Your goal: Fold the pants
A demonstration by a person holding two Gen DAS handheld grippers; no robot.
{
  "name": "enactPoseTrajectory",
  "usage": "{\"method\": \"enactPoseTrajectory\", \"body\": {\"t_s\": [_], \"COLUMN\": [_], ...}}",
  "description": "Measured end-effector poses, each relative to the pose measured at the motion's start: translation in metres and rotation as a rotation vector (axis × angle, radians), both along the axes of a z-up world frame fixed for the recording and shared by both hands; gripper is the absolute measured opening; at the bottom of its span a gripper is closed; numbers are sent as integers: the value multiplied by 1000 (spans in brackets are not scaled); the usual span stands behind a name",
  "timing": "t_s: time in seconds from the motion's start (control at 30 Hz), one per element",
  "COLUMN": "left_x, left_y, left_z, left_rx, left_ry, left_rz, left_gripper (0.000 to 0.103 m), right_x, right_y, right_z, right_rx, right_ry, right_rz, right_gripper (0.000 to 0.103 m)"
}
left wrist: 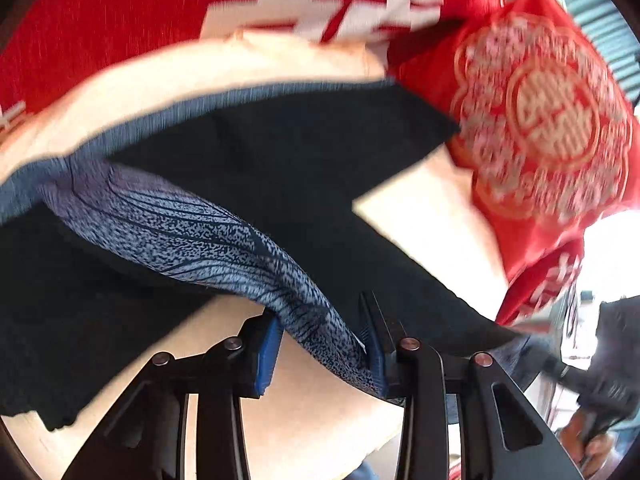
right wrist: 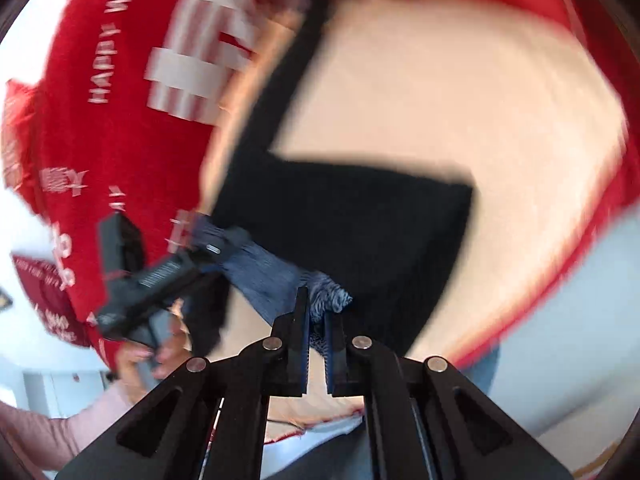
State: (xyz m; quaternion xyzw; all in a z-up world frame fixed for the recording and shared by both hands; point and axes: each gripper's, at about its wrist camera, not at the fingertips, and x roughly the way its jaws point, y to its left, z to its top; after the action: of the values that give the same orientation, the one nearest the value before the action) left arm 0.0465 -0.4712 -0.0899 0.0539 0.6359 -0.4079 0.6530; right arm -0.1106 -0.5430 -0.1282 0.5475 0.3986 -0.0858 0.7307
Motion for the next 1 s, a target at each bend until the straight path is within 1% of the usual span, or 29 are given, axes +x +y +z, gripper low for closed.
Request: {"method": "enactPoseTrajectory", "body": {"t_s": [0.07,0.1,0.23,0.3,0.33,0.37,0.43,0.47,0.5,0.53,0.57,0.6,0.67,0.7,0.73,0.77,0.8,0.83,0.87,0.9,0.93,0.97,1.0], "left_x": [20,28,69,78,86,91,102,107,112,117,121,125,128,128,127,126,125,124,123,123,123,124,124], "left_y": [-5,-10,-21,-25,-23,-21,-14,-11,-9,-4,2,8,22,28,36,43,48,56,64,70,78,81,84], "left_z": [10,14,32,40,48,52,58,59,57,54,48,40,22,13,2,-6,-13,-21,-29,-34,-40,-44,-47], "left_rx": [-15,-20,-28,-38,-32,-24,-1,17,42,68,102,141,217,248,302,334,358,379,398,408,422,431,439], "left_ry": [-25,-39,-85,-121,-165,-194,-261,-280,-300,-313,-316,-312,-299,-296,-299,-299,-293,-279,-260,-246,-233,-230,-227], "left_rz": [28,42,111,119,125,132,158,167,185,202,218,234,257,264,273,281,290,304,322,333,348,356,362], "left_gripper": [39,39,41,57,63,76,78,78,78,78,78,78,78,78,78,78,78,78,78,78,78,78,78], "right_x": [28,44,109,142,160,178,207,219,234,244,252,258,259,258,255,249,237,230,224,217,213,209,207], "right_y": [-16,-33,-90,-114,-126,-137,-149,-153,-155,-156,-153,-152,-144,-141,-138,-135,-130,-127,-125,-124,-126,-130,-136], "right_z": [21,34,61,70,73,75,75,73,70,70,70,73,80,81,82,81,74,66,55,35,19,1,-12], "right_rx": [-48,-79,-165,-204,-220,-250,-344,-386,-444,-484,-529,-564,-609,-607,-596,-575,-543,-519,-494,-463,-434,-386,-344], "right_ry": [-32,-49,-60,-54,-53,-41,16,49,88,104,115,109,103,99,88,71,69,89,120,170,210,245,261], "right_rz": [41,70,157,199,224,248,290,315,346,370,394,399,406,408,409,406,394,384,379,370,356,325,290], "right_gripper": [6,6,6,6,6,6,9,15,23,50,81,87,87,87,87,87,87,87,86,85,79,66,61]}}
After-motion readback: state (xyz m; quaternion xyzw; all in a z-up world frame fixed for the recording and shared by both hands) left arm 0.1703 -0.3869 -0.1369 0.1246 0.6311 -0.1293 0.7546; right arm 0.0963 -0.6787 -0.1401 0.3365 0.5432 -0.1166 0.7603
